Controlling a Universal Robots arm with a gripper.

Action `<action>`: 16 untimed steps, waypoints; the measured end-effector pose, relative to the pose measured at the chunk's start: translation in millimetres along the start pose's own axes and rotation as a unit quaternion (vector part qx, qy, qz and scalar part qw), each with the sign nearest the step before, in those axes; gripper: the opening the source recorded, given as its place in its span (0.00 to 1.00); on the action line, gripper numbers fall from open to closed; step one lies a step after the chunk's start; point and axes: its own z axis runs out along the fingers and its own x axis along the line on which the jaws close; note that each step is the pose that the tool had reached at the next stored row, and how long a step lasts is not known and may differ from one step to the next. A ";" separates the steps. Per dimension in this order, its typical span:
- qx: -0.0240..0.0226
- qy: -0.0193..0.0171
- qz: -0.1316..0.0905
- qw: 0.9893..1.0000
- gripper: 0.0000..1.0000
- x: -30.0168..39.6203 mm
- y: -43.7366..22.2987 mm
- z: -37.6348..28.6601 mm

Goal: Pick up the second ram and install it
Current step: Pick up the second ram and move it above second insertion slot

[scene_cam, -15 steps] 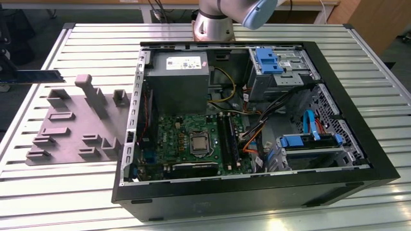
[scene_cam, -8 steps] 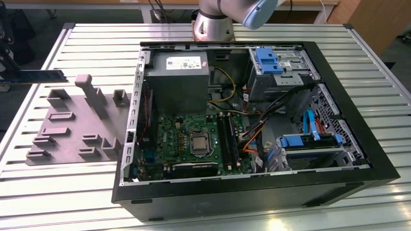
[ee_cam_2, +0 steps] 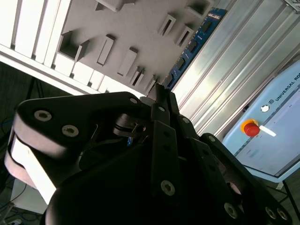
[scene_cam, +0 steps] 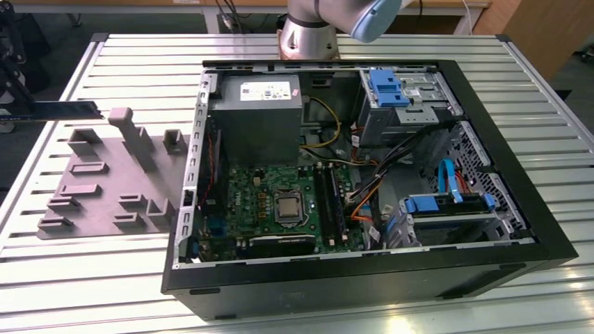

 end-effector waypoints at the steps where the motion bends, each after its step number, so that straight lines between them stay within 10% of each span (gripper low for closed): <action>1: 0.000 0.000 0.000 1.000 0.14 0.0 -0.7 0.0; 16: 0.000 0.000 0.000 1.000 0.14 -0.2 -9.9 -0.3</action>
